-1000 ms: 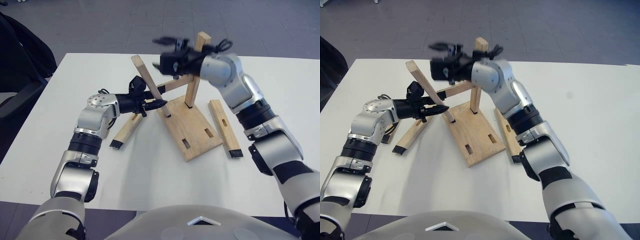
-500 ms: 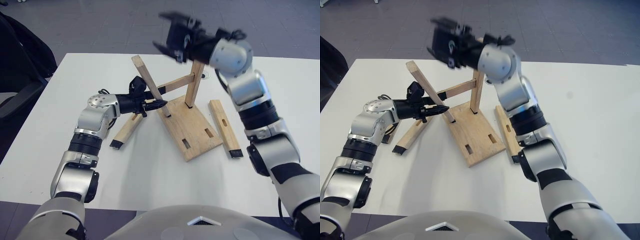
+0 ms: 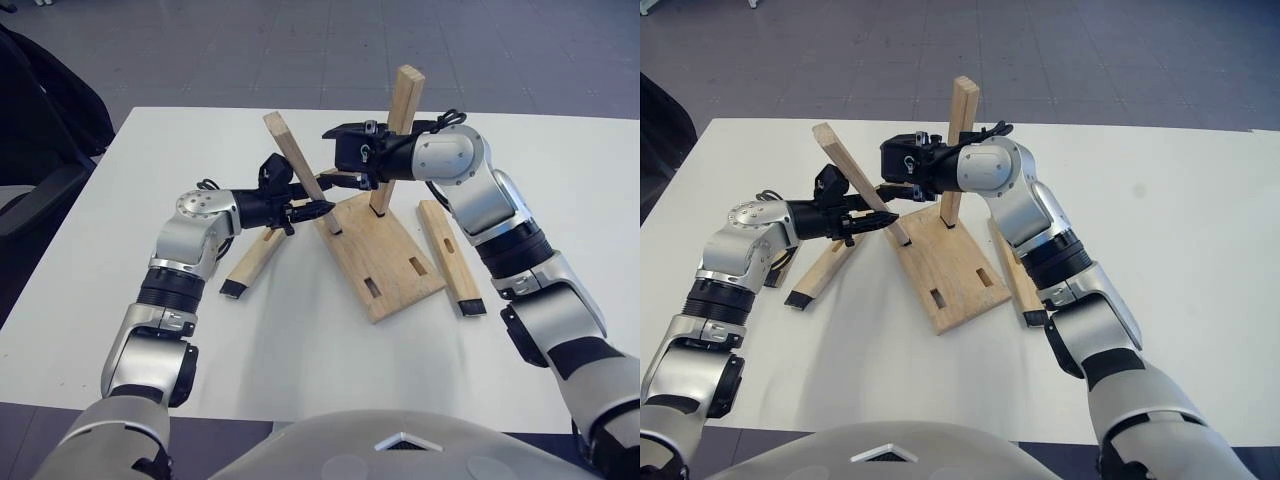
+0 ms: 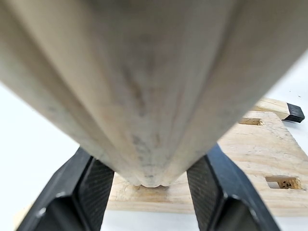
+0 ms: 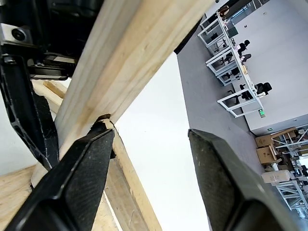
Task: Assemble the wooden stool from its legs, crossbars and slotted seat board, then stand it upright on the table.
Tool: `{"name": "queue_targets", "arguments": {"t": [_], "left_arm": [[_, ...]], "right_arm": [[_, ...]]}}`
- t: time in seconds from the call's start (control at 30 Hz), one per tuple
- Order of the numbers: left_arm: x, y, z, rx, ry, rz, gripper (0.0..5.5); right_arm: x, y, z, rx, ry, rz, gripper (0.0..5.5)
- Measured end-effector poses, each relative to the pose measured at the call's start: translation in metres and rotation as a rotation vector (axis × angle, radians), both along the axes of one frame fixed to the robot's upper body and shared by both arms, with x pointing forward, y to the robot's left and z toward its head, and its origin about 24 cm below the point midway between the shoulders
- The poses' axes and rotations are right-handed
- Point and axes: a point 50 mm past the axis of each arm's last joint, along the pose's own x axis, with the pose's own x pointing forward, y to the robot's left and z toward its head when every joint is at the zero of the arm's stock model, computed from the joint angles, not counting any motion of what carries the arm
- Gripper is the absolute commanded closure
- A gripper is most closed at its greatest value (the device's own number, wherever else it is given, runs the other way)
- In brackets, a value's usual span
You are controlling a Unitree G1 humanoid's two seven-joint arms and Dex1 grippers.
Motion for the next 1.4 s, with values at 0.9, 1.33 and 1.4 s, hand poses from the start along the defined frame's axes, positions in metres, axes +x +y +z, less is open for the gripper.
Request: {"name": "queue_targets", "arguments": {"t": [0.9,1.33,1.4], "left_arm": [[0.001,-0.008,0.004,0.033,0.012,-0.009,3.45],[-0.001,-0.008,0.002,0.037,0.008,0.001,3.45],[-0.002,-0.008,0.002,0.038,0.006,0.002,3.45]], "right_arm": [[0.003,-0.009,0.032,0.266,0.005,-0.137,2.66],[0.048,-0.120,0.137,0.463,-0.344,-0.513,3.37],[0.061,-0.142,0.092,0.376,-0.246,-0.589,3.77]]}}
